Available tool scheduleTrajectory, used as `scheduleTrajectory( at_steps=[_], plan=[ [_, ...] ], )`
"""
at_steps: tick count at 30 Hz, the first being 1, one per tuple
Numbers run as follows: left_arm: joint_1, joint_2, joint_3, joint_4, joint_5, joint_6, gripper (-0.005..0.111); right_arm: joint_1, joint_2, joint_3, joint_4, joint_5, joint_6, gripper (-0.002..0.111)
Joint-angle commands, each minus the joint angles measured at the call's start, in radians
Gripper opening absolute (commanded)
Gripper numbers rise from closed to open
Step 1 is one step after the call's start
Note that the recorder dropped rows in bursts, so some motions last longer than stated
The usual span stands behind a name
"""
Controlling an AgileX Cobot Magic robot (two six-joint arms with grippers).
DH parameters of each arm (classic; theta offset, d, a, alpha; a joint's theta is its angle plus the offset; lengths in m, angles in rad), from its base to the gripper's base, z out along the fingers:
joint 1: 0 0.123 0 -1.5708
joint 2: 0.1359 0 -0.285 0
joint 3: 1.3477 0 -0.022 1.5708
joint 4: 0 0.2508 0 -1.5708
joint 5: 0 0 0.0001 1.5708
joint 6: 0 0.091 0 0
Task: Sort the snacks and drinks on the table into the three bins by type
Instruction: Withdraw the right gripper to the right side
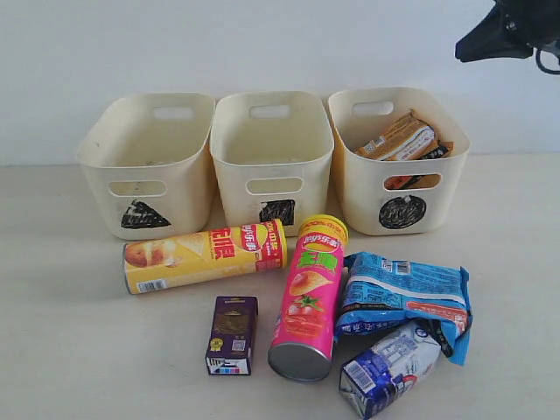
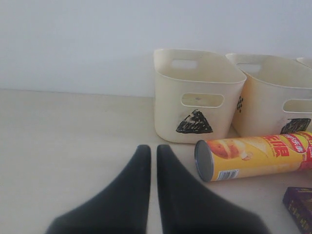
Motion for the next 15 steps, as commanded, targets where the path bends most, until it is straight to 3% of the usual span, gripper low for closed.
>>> scheduleTrajectory(
  at_steps=[1, 15],
  plan=[
    [0.001, -0.004, -0.005, -0.007, -0.006, -0.009, 0.004, -0.005, -0.071, 0.088, 0.004, 0.008, 0.007, 0.000],
    [0.001, -0.004, -0.005, -0.007, -0.006, -0.009, 0.004, -0.024, -0.350, 0.652, 0.046, -0.139, -0.059, 0.000]
  ],
)
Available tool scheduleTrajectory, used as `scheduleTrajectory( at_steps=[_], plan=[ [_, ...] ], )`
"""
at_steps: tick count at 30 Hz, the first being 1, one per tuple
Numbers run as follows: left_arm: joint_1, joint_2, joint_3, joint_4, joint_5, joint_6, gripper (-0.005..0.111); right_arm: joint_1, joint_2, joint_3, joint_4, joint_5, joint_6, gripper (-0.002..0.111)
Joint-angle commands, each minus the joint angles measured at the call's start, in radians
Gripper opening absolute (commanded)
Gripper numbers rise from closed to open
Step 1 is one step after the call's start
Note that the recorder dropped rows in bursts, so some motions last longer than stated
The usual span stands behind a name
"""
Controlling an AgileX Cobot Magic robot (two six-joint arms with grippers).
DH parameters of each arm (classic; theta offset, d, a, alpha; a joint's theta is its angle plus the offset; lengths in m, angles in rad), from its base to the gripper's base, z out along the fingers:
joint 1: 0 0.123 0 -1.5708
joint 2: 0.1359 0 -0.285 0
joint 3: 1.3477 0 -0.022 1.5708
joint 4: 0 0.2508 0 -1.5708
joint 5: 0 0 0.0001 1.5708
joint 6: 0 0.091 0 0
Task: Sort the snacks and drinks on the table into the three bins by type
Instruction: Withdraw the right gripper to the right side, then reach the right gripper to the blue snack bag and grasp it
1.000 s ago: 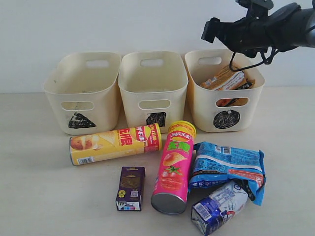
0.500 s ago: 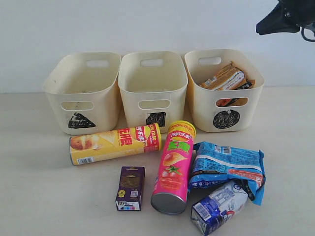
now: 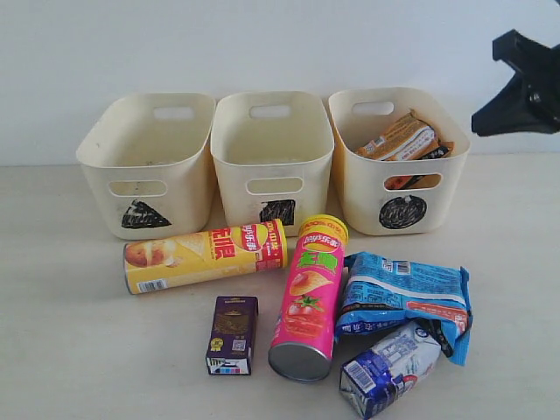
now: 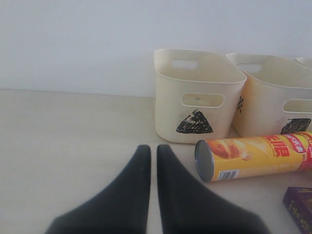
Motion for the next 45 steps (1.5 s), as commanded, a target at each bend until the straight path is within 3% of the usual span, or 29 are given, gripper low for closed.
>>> scheduleTrajectory(
  at_steps=[1, 5, 11, 17, 25, 28, 34, 36, 45],
  plan=[
    [0.001, -0.004, -0.005, -0.007, -0.006, -0.009, 0.004, -0.038, -0.047, 0.145, 0.082, -0.036, -0.036, 0.000],
    [0.001, -0.004, -0.005, -0.007, -0.006, -0.009, 0.004, -0.140, -0.047, 0.258, 0.236, 0.055, -0.158, 0.000],
    [0.001, -0.004, -0.005, -0.007, -0.006, -0.009, 0.004, -0.253, -0.047, 0.379, 0.270, 0.073, -0.220, 0.000],
    [0.001, -0.004, -0.005, -0.007, -0.006, -0.009, 0.004, -0.276, 0.003, 0.486, 0.301, 0.088, -0.274, 0.000],
    [0.001, -0.004, -0.005, -0.007, -0.006, -0.009, 0.004, -0.280, 0.174, 0.492, 0.308, 0.142, -0.293, 0.001],
    [0.001, -0.004, -0.005, -0.007, -0.006, -0.009, 0.004, -0.282, 0.229, 0.490, 0.308, 0.139, -0.298, 0.017],
    [0.001, -0.004, -0.005, -0.007, -0.006, -0.009, 0.004, -0.282, 0.305, 0.490, 0.335, 0.128, -0.375, 0.071],
    [0.001, -0.004, -0.005, -0.007, -0.006, -0.009, 0.004, -0.282, 0.332, 0.490, 0.372, 0.128, -0.400, 0.076],
    [0.001, -0.004, -0.005, -0.007, -0.006, -0.009, 0.004, -0.280, 0.443, 0.490, 0.462, 0.128, -0.511, 0.076]
  ],
)
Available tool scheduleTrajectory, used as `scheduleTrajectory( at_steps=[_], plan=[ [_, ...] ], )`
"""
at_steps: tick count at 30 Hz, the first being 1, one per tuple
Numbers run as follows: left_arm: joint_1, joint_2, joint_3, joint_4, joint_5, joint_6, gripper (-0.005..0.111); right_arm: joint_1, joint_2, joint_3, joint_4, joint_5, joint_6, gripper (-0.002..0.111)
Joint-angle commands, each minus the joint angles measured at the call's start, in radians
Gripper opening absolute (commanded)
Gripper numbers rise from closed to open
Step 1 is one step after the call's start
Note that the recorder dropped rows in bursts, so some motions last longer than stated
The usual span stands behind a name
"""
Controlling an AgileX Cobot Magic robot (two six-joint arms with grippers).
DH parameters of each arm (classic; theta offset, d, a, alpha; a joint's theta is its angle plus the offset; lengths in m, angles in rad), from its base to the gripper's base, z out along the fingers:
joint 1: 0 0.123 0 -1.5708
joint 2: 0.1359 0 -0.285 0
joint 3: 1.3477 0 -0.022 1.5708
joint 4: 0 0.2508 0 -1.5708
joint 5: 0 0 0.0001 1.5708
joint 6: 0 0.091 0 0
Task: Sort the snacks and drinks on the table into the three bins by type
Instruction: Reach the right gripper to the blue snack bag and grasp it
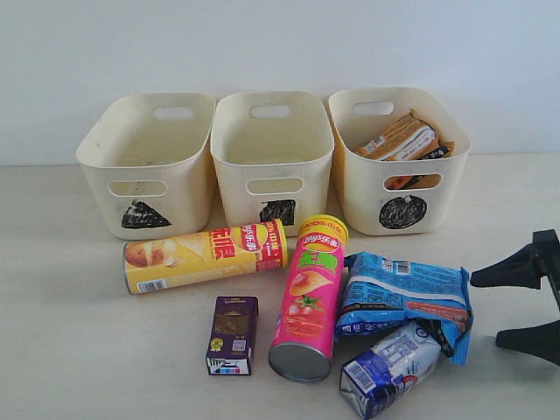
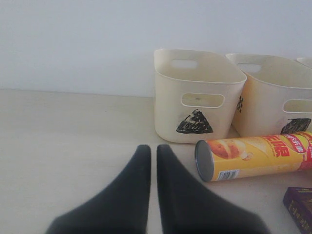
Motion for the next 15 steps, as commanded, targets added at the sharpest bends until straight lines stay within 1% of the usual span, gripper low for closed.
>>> scheduleTrajectory(
  at_steps=[1, 6, 11, 15],
  plan=[
    [0.001, -0.004, -0.005, -0.007, -0.006, -0.009, 0.004, -0.002, 0.044, 0.001, 0.031, 0.001, -0.067, 0.076],
    [0.001, -0.004, -0.005, -0.007, -0.006, -0.009, 0.004, 0.037, 0.083, 0.001, 0.077, -0.013, -0.102, 0.076],
    [0.001, -0.004, -0.005, -0.007, -0.006, -0.009, 0.004, 0.128, 0.096, 0.000, 0.160, -0.105, -0.154, 0.076],
    [0.001, -0.004, -0.005, -0.007, -0.006, -0.009, 0.004, 0.185, 0.119, -0.039, 0.177, -0.152, -0.151, 0.076]
  ],
)
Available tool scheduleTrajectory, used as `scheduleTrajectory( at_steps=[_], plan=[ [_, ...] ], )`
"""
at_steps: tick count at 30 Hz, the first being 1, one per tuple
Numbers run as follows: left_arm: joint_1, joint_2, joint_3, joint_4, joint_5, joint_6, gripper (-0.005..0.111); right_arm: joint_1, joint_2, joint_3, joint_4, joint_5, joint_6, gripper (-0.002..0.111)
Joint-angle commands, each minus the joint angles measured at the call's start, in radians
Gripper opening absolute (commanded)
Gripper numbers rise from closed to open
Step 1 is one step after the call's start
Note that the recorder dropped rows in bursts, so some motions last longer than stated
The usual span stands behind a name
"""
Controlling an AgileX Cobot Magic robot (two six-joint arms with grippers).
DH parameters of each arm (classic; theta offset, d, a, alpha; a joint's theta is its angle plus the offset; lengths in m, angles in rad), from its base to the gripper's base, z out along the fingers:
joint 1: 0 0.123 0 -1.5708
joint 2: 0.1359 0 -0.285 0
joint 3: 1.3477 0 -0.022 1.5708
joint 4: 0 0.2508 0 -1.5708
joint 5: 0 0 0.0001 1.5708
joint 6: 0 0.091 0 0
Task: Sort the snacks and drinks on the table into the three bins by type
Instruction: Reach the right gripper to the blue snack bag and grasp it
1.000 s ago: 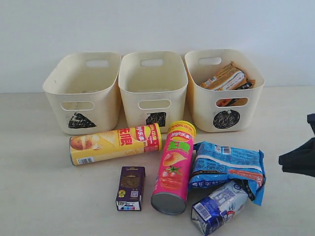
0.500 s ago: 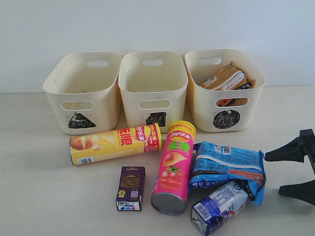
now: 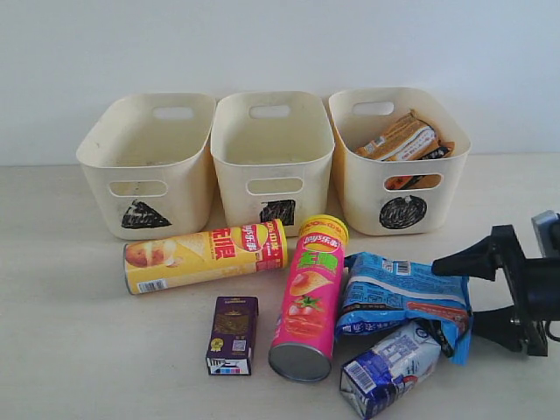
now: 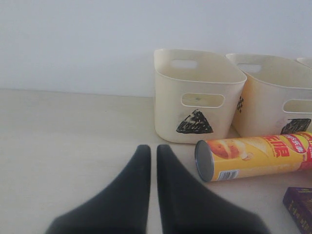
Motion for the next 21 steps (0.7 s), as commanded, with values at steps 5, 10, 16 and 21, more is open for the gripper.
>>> scheduleTrajectory(
  at_steps=[5, 10, 16, 21],
  plan=[
    [0.001, -0.004, -0.005, -0.007, -0.006, -0.009, 0.004, 0.115, 0.082, -0.085, 0.000, -0.137, -0.010, 0.075],
    [0.001, -0.004, -0.005, -0.007, -0.006, -0.009, 0.004, 0.139, 0.084, -0.112, 0.005, -0.154, -0.007, 0.053],
    [0.001, -0.004, -0.005, -0.007, -0.006, -0.009, 0.004, 0.118, 0.084, -0.112, 0.009, -0.155, -0.008, 0.000],
    [0.001, -0.004, -0.005, -0.007, -0.006, -0.009, 0.004, 0.092, 0.056, -0.112, 0.009, -0.120, -0.011, 0.000]
  ],
)
